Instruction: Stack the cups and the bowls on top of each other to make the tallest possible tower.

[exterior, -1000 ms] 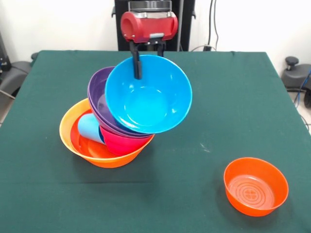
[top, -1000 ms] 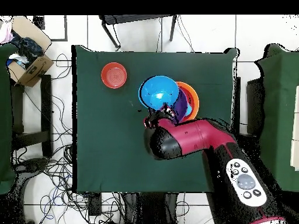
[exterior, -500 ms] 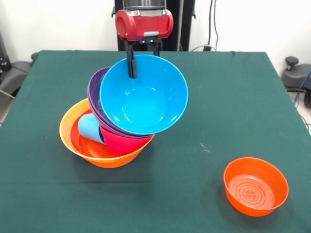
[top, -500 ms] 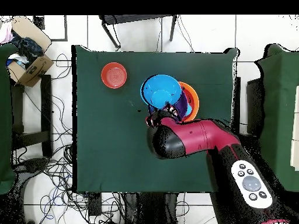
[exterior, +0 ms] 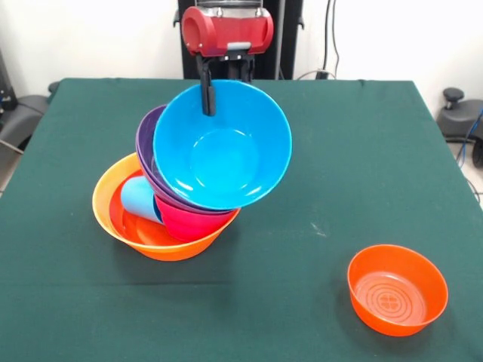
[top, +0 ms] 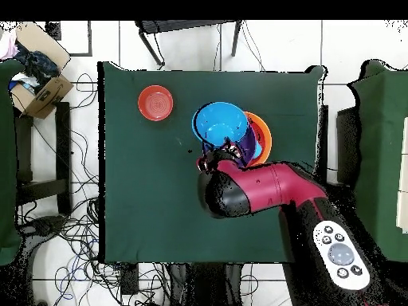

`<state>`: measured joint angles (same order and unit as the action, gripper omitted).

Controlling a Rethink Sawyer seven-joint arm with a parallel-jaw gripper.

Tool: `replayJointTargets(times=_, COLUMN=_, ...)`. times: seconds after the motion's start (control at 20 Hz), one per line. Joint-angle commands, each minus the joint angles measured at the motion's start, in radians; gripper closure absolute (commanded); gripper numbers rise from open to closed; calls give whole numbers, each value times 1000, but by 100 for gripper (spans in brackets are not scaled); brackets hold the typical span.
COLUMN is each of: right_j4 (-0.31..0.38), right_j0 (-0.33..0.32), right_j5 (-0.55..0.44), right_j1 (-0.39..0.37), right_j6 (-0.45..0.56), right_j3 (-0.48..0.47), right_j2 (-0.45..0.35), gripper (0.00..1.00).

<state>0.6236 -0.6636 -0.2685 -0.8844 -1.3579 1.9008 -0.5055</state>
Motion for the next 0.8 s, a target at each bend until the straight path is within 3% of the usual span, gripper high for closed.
replayJointTargets(times=0.05, right_j4=-24, right_j0=32, right_j5=-86, right_j1=-47, right_j6=-116, right_j3=70, right_j2=56, gripper=0)
replayJointTargets(times=0.8, right_j4=12, right_j0=21, right_j5=-50, right_j1=8, right_j6=-92, right_j3=70, right_j2=70, gripper=0)
